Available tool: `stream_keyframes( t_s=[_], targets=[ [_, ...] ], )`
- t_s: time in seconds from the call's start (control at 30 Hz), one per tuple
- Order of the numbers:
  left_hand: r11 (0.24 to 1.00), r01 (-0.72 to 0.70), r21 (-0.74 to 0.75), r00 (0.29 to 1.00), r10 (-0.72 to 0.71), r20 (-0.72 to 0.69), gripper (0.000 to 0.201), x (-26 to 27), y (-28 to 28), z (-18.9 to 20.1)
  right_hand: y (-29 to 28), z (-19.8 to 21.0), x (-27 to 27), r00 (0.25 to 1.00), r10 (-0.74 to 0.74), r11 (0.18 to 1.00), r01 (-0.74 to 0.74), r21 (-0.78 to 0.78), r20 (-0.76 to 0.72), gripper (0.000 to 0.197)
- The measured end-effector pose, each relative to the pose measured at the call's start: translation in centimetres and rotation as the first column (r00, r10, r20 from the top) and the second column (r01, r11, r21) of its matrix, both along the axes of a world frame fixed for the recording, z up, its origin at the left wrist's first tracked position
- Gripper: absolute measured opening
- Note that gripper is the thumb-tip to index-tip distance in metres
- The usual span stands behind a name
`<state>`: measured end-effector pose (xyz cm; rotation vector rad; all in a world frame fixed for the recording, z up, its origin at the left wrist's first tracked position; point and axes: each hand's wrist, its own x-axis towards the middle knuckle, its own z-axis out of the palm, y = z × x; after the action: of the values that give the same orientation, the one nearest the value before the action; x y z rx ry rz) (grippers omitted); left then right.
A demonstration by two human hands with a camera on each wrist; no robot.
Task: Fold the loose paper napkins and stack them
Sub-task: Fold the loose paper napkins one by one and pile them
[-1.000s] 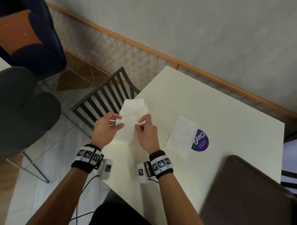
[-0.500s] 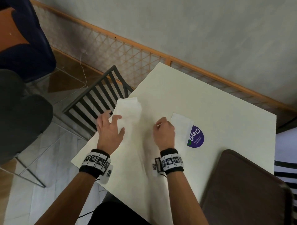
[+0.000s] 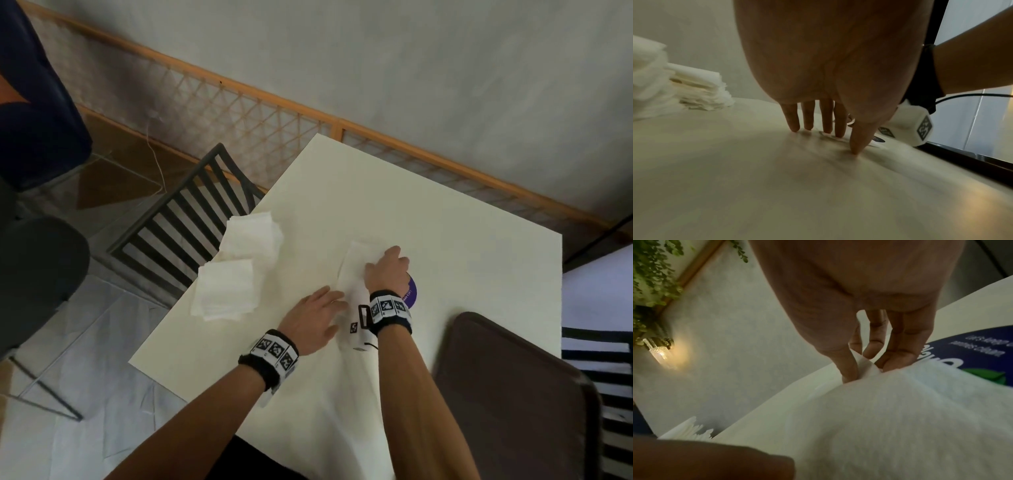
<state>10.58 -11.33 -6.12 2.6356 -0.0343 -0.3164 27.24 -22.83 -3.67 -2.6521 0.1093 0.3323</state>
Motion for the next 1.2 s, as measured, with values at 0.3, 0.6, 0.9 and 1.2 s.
stream_keyframes(
  t_s=[0.3,0.6,0.9,1.2],
  targets=[
    [1.0,-0.018,-0.011,1.0,0.018,0.025,0.052,0.1,0.4,0.1,-1.3,1.0,0.8,0.999,0.004,0.995,-0.008,0.099,0.047,0.014],
    [0.491,-0.473,-0.732,0.817,0.556,-0.155,0.097,0.9,2.4,8.3,-4.7,10.8,-3.1,0.892,0.45,0.561,-0.245,0.791,-0.042,0.033],
    [0.412,-0.286,-0.865,0.811,0.585,0.011,0.023,-0.7,2.8,15.2,-4.5,14.2,-8.0,0.906,0.413,0.406,-0.277,0.871,0.095,0.027],
    [0.533,-0.088,-0.842,0.85,0.481,0.215,0.025,-2.3,5.0,16.6,-5.2,14.0,-9.4,0.909,0.296,0.295,-0.38,0.876,0.294,0.047]
  ],
)
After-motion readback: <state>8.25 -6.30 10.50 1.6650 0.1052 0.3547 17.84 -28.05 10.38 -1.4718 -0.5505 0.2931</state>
